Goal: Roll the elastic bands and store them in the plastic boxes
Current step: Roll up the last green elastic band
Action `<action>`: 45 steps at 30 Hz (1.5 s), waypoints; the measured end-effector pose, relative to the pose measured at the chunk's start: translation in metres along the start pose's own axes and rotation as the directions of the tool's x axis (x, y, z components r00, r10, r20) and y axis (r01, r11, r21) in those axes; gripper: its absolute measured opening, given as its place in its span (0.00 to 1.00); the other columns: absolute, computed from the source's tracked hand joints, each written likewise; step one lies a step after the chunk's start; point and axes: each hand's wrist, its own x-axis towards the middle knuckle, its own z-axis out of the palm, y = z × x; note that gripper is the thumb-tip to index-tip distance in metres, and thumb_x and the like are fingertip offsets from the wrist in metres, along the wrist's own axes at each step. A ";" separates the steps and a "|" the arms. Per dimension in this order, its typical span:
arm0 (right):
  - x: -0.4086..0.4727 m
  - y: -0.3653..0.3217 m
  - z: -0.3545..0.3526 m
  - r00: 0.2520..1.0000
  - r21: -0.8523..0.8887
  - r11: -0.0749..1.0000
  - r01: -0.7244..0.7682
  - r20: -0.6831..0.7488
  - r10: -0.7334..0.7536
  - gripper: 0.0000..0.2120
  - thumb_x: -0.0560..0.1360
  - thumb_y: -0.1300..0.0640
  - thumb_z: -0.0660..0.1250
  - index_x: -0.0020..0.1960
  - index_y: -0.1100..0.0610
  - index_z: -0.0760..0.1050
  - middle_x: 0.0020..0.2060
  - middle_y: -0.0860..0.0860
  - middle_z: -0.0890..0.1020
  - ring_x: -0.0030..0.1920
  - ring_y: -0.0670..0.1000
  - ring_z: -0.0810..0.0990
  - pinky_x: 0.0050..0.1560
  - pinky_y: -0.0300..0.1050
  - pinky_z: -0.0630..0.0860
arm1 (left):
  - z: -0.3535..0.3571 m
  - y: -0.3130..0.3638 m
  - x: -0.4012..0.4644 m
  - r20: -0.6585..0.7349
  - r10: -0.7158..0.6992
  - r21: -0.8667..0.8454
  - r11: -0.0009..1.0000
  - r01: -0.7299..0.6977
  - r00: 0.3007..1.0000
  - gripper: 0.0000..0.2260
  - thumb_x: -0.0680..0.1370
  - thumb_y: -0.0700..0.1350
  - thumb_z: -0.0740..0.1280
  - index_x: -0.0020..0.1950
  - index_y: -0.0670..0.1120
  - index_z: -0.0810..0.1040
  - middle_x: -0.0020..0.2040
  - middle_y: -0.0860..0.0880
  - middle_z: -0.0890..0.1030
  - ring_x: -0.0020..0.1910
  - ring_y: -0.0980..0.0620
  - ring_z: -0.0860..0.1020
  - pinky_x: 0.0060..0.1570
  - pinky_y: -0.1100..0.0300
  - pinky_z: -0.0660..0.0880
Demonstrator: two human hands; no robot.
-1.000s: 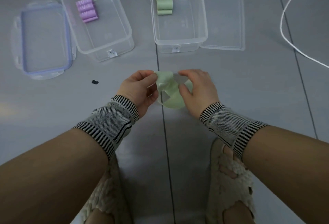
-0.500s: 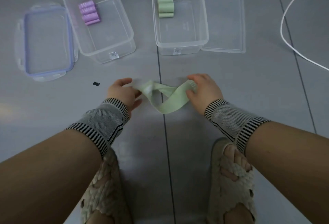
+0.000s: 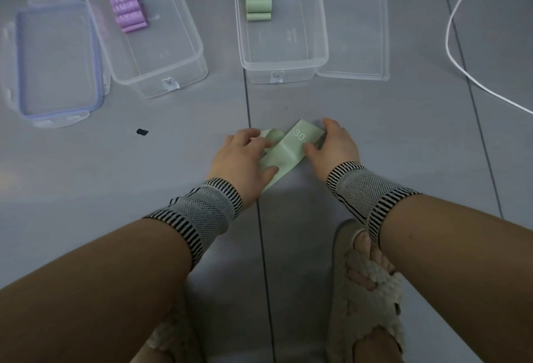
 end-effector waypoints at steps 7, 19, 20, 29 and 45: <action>0.006 -0.003 0.001 1.000 -0.082 0.997 -0.009 0.022 0.010 0.22 0.74 0.55 0.65 0.67 0.57 0.70 0.60 0.57 0.75 0.60 0.58 0.74 0.61 0.47 0.68 | 0.005 -0.009 0.002 0.095 -0.049 0.211 0.977 0.028 0.994 0.21 0.75 0.50 0.64 0.67 0.57 0.70 0.72 0.54 0.63 0.70 0.47 0.58 0.65 0.51 0.62; 0.017 -0.003 -0.038 0.844 0.466 0.847 -0.258 -0.317 0.432 0.07 0.77 0.56 0.62 0.50 0.57 0.78 0.41 0.51 0.79 0.41 0.51 0.76 0.41 0.42 0.71 | -0.012 -0.020 0.009 -0.028 -0.284 -0.134 0.951 0.278 0.959 0.07 0.75 0.43 0.66 0.52 0.47 0.80 0.57 0.45 0.76 0.52 0.43 0.76 0.56 0.57 0.71; 0.017 -0.001 -0.039 0.821 0.447 0.837 -0.315 -0.314 0.477 0.09 0.77 0.57 0.60 0.51 0.57 0.78 0.42 0.51 0.79 0.41 0.51 0.76 0.41 0.43 0.70 | -0.014 -0.020 0.011 -0.027 -0.344 -0.276 0.905 0.323 0.939 0.03 0.75 0.43 0.67 0.47 0.47 0.80 0.50 0.44 0.79 0.47 0.44 0.77 0.52 0.56 0.74; 0.015 0.010 -0.034 0.865 0.176 0.888 -0.426 -0.209 0.456 0.16 0.76 0.57 0.58 0.60 0.60 0.74 0.54 0.58 0.77 0.52 0.59 0.76 0.51 0.47 0.73 | -0.040 -0.021 0.020 0.263 -0.506 -0.895 0.190 0.403 0.821 0.09 0.76 0.32 0.63 0.39 0.44 0.75 0.39 0.46 0.80 0.39 0.51 0.79 0.41 0.59 0.79; -0.015 -0.035 0.010 0.955 -0.150 0.950 0.275 0.160 -0.251 0.21 0.77 0.55 0.61 0.70 0.52 0.67 0.63 0.54 0.74 0.62 0.57 0.72 0.62 0.47 0.67 | -0.021 -0.025 0.019 0.091 -0.512 -0.666 0.607 0.435 0.854 0.07 0.74 0.39 0.67 0.49 0.49 0.79 0.48 0.51 0.78 0.37 0.54 0.76 0.46 0.54 0.79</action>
